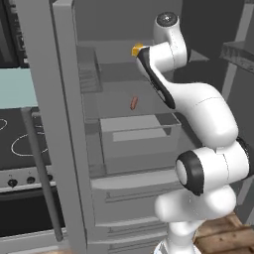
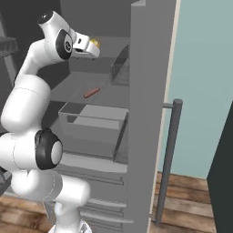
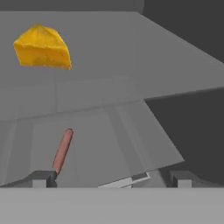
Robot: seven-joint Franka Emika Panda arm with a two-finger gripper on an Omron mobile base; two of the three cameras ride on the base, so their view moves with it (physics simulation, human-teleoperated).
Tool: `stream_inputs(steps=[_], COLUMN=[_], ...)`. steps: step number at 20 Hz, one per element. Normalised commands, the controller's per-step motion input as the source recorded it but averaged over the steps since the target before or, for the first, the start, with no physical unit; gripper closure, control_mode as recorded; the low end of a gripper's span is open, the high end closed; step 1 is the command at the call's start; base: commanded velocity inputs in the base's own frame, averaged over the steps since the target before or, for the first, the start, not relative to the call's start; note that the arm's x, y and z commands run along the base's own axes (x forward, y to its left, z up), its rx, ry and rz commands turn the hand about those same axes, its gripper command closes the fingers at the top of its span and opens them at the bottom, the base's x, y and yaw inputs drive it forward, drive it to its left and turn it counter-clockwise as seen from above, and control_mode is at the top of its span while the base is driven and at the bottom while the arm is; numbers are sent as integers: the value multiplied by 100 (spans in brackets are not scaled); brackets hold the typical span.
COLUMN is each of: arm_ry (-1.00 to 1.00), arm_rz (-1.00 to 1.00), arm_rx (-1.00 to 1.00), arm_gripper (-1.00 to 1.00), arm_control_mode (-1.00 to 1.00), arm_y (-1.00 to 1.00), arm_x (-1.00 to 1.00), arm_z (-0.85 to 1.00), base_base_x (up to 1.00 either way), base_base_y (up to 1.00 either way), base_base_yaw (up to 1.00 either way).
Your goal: Retrieve the sausage and cheese from the fridge and place them on the cutting board on the counter.
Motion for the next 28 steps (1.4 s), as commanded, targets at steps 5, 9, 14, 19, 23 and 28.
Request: stream_inputs(steps=[5,9,14,19,23,28], arm_ry=[0,0,0,1,3,12], arm_rz=[0,0,3,24,29,29], arm_rx=[0,0,0,0,0,0], arm_gripper=[-100,-100,-100,-100,-100,-100], arm_control_mode=[100,100,-100,-100,-100,-100], arm_y=[0,0,0,5,3,4], arm_x=[0,0,1,51,73,71], arm_z=[0,0,0,0,0,0], base_base_x=[79,79,30,0,0,0], base_base_y=[0,0,1,0,0,0], base_base_yaw=[1,0,6,0,0,0])
